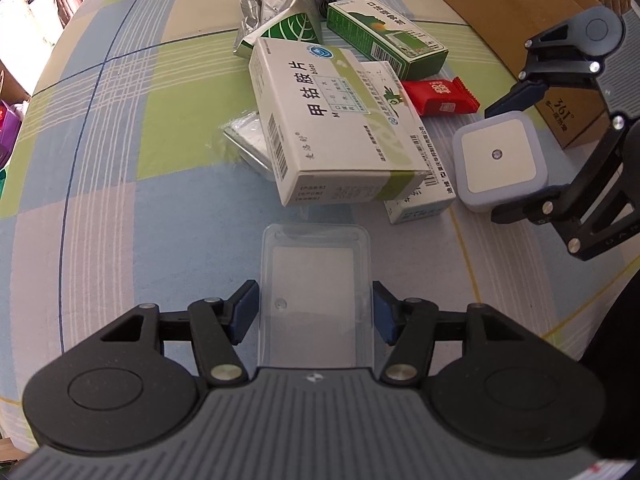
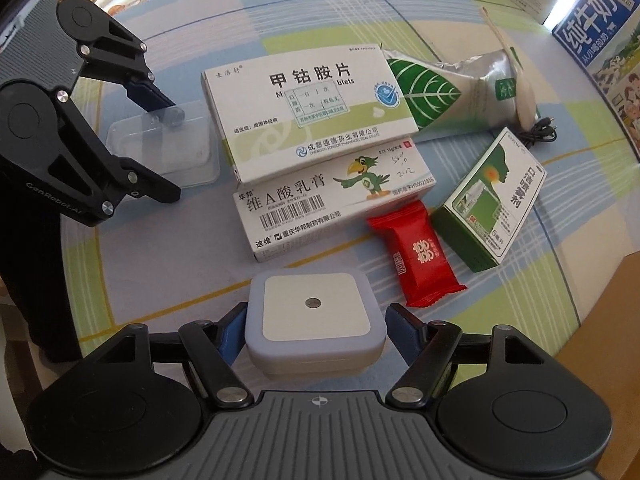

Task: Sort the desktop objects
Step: 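Close the right tool on the white square night light, then carry the tray in the left tool while the right tool carries the night light to the cardboard box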

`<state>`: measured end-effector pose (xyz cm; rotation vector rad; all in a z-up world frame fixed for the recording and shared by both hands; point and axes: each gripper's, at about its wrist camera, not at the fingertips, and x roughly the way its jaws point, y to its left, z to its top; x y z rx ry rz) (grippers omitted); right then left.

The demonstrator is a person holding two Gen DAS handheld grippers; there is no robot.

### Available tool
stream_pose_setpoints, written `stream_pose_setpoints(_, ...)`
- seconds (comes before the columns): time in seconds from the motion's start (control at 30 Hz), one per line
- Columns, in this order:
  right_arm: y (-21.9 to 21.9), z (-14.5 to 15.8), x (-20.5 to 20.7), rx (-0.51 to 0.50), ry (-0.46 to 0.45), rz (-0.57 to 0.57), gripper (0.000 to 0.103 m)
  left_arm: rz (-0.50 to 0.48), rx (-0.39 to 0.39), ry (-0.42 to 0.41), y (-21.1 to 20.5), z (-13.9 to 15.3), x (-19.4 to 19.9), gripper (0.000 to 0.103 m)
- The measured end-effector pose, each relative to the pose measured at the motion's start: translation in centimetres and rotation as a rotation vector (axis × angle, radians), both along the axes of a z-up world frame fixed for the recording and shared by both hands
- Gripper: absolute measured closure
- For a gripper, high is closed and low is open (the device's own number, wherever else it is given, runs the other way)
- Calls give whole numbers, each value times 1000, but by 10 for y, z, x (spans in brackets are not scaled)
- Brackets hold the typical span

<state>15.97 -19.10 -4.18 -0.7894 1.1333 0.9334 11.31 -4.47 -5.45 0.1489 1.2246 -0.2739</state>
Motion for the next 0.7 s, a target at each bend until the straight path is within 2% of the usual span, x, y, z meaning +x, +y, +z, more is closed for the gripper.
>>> stream_pose_setpoints(0.07,0,-1,2,3,13,-14,33,-5,4,-2,0,1,0,48)
stream_pose_setpoints(0.1,0,-1,2,8,19,-19,39,-8,7,-6,0,1,0,48)
stream_pose_setpoints(0.37,-6,17,4,62,-1,-88,40,-17,35,-19,2,4,-4,51)
stream_pose_setpoints(0.7,-20,61,-5,158,-52,-197,40,-39,17,-63,-1,43,-16,51)
